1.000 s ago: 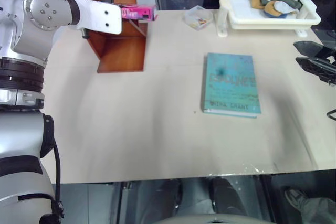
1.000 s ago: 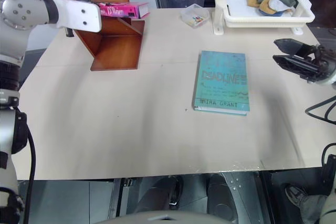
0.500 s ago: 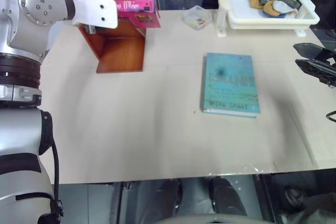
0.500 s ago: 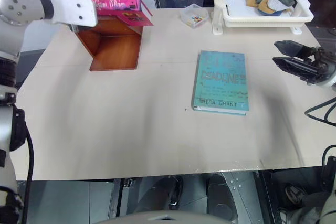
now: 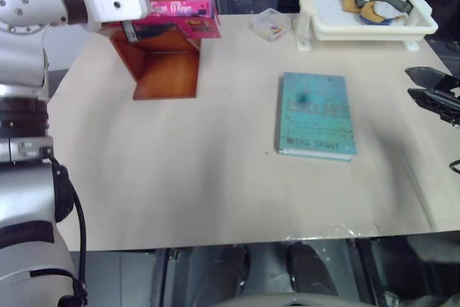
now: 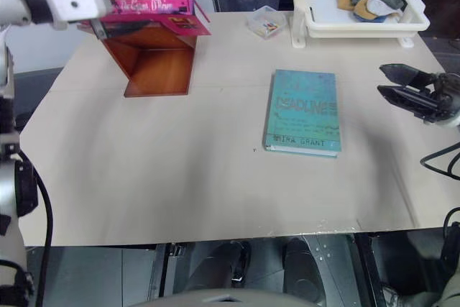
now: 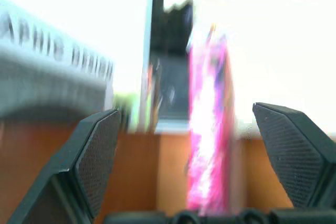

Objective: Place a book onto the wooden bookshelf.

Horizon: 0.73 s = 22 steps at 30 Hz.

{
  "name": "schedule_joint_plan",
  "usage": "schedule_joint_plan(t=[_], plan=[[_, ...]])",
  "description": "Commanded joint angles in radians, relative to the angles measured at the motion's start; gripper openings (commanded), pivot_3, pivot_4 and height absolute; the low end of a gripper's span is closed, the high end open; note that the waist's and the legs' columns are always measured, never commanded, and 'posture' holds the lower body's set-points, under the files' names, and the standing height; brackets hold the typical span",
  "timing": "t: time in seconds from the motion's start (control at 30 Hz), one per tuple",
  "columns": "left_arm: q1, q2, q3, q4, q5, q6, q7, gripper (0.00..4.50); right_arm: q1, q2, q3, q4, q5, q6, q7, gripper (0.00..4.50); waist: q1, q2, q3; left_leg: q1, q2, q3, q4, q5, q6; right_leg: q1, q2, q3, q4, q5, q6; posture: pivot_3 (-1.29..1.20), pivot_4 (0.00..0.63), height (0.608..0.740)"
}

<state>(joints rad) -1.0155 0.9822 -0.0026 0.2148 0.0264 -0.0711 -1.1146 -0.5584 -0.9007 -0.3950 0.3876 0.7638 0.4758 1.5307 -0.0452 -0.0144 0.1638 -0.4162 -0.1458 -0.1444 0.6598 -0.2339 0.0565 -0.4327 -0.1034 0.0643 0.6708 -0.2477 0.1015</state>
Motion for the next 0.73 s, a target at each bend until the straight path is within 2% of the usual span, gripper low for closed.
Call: schedule_joint_plan(t=[0.03,0.1,0.17,0.3,0.47,0.57,0.73], plan=[[0.204,-0.006,0.165,-0.245,-0.234,0.28,-0.006,4.45,0.064,-0.041,-0.076,-0.071,0.034,0.017,0.007,3.18,-0.001,0.002,-0.001,0.001,0.001,0.001,0.0,0.0,0.0,0.0,0.0,0.001,0.003,0.0,0.0,0.0,0.15,0.74],[0.426,-0.065,0.252,-0.401,-0.345,0.449,0.047,4.45,0.128,-0.05,-0.091,-0.076,0.006,-0.008,-0.005,3.18,0.001,0.006,-0.001,0.0,0.001,0.0,0.006,0.0,0.0,0.0,0.001,-0.001,0.007,0.001,0.0,0.0,0.15,0.74],[0.614,-0.144,0.296,-0.504,-0.377,0.528,0.133,4.45,0.184,-0.051,-0.095,-0.073,-0.035,-0.052,-0.03,3.18,0.004,0.015,-0.008,0.004,0.001,0.003,0.007,-0.002,0.003,0.004,0.0,0.001,0.006,0.001,-0.001,0.0,0.15,0.74],[0.872,-0.24,0.334,-0.63,-0.438,0.621,0.215,4.45,0.27,-0.057,-0.075,0.003,-0.129,-0.172,-0.025,3.18,0.012,0.009,-0.004,0.008,0.002,0.004,0.007,-0.004,0.006,0.008,0.0,0.001,0.007,0.002,-0.001,0.0,0.15,0.74],[1.016,-0.257,0.353,-0.653,-0.46,0.635,0.246,4.45,0.308,-0.073,-0.034,0.142,-0.216,-0.279,0.02,3.18,0.03,0.012,-0.004,0.022,0.008,0.005,0.007,-0.006,-0.001,0.023,0.001,0.0,0.002,0.005,-0.003,0.0,0.15,0.74],[1.039,-0.28,0.37,-0.654,-0.495,0.654,0.273,4.45,0.304,-0.072,-0.026,0.179,-0.227,-0.287,0.027,3.18,0.031,0.013,-0.004,0.027,0.009,0.005,0.007,-0.006,-0.001,0.028,0.001,0.0,-0.001,0.005,-0.003,0.0,0.15,0.74],[1.091,-0.267,0.317,-0.598,-0.387,0.554,0.301,4.45,0.312,-0.083,-0.015,0.191,-0.248,-0.297,0.027,3.18,0.031,0.013,-0.004,0.027,0.009,0.005,0.004,-0.006,-0.001,0.028,0.001,0.001,-0.005,0.006,-0.003,0.0,0.15,0.74]])
